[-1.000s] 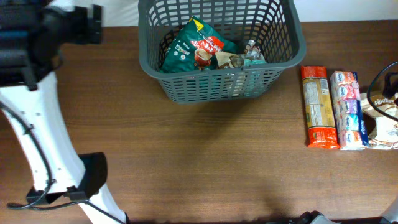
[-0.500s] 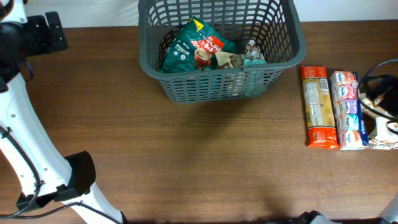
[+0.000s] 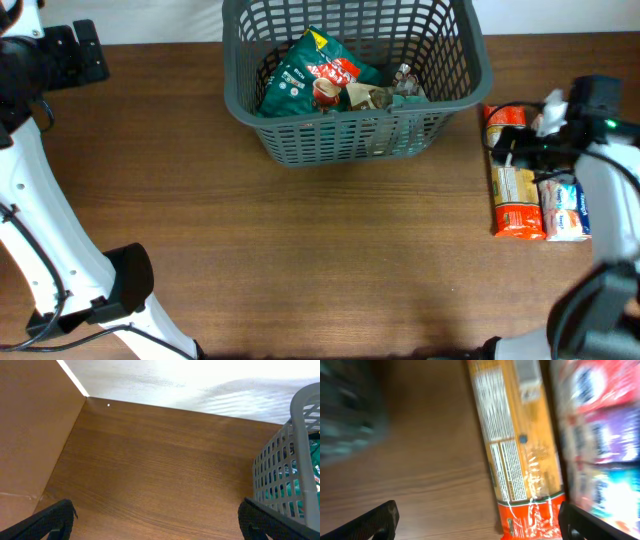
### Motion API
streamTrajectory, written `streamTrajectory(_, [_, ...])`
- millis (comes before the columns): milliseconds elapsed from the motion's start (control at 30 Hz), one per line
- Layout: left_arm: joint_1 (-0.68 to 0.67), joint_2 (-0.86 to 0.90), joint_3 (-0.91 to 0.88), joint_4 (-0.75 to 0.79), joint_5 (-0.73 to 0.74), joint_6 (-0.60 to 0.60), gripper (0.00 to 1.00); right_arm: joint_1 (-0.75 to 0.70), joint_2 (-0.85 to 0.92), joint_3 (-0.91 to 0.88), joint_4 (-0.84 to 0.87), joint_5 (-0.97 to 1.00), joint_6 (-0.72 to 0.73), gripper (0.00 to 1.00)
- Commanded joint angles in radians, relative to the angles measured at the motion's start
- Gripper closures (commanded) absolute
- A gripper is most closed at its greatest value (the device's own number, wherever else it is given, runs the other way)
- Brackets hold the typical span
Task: Pack container
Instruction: 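Move the right gripper down onto the red-topped biscuit box and grasp it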
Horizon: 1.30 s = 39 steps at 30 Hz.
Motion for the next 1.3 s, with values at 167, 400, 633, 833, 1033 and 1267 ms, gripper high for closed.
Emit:
streamTrajectory(167, [0.004,-0.002,-0.006,-0.002,0.003,-0.01,0.01,0.004,0.237,0.013,-0.02,0.134,-0.015,0.01])
streamTrajectory(400, [0.004,-0.002,-0.006,-0.002,0.003,-0.01,0.01,0.004,0.282,0.013,0.0,0.187,-0.091,0.01])
streamTrajectory(633, [0.004,-0.002,-0.006,-0.002,0.003,-0.01,0.01,0.004,0.282,0.013,0.048,0.187,-0.147,0.0])
streamTrajectory(833, [0.004,-0.002,-0.006,-0.002,0.003,-0.01,0.01,0.004,0.315,0.005,0.066,0.187,-0.147,0.04])
streamTrajectory(1033, [0.004,-0.002,-0.006,-0.002,0.003,-0.01,0.01,0.004,0.365,0.005,0.062,0.186,-0.138,0.05])
streamTrajectory(1267, [0.004,-0.002,-0.006,-0.002,0.003,-0.01,0.01,0.004,0.391,0.005,0.064,0.175,-0.131,0.44])
